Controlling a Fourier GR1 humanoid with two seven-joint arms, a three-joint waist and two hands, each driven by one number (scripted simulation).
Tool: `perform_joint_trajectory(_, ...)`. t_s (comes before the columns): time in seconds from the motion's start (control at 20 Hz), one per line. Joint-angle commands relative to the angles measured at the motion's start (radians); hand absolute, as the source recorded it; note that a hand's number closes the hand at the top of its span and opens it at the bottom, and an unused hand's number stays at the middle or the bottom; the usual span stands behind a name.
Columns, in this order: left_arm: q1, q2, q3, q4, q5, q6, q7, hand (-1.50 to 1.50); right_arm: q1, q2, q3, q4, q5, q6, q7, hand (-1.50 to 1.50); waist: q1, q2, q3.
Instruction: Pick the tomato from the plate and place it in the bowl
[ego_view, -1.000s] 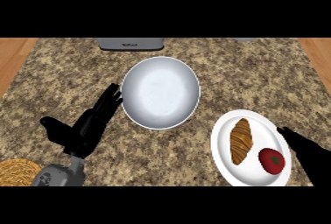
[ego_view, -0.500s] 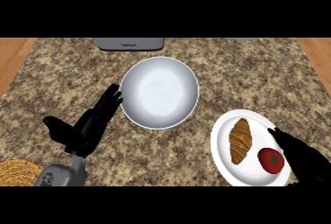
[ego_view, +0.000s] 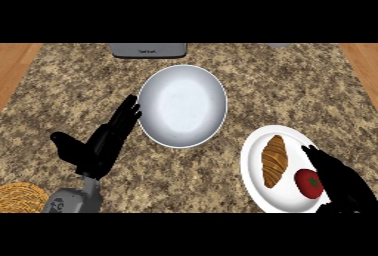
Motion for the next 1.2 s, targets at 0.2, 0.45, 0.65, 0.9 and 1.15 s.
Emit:
perform_joint_trajectory(0.2,-0.021,0.003,0.078,0.035,-0.012,-0.064,-0.008,0.0,-0.015,0.065,-0.038,0.019,0.071,0.023,-0.023,-1.5,0.0,0.0,0.0)
perform_joint_trajectory(0.45,-0.058,-0.073,0.045,0.062,-0.057,-0.022,0.013,0.0,0.02,0.084,-0.068,0.079,0.106,-0.044,-0.105,-1.5,-0.002,0.0,0.0)
perform_joint_trajectory(0.65,0.017,-0.086,0.002,-0.069,-0.075,-0.005,0.075,0.0,-0.024,0.134,-0.056,0.206,0.154,-0.116,-0.145,-1.5,0.002,0.0,0.0)
perform_joint_trajectory(0.9,0.043,-0.073,0.039,-0.032,-0.06,-0.053,0.027,0.0,-0.022,0.105,-0.104,0.277,0.146,-0.209,-0.316,1.5,0.002,0.0,0.0)
perform_joint_trajectory(1.15,-0.008,-0.056,0.098,-0.018,-0.052,-0.058,0.057,0.0,0.03,0.099,-0.098,0.222,0.179,-0.206,-0.353,1.5,-0.002,0.0,0.0)
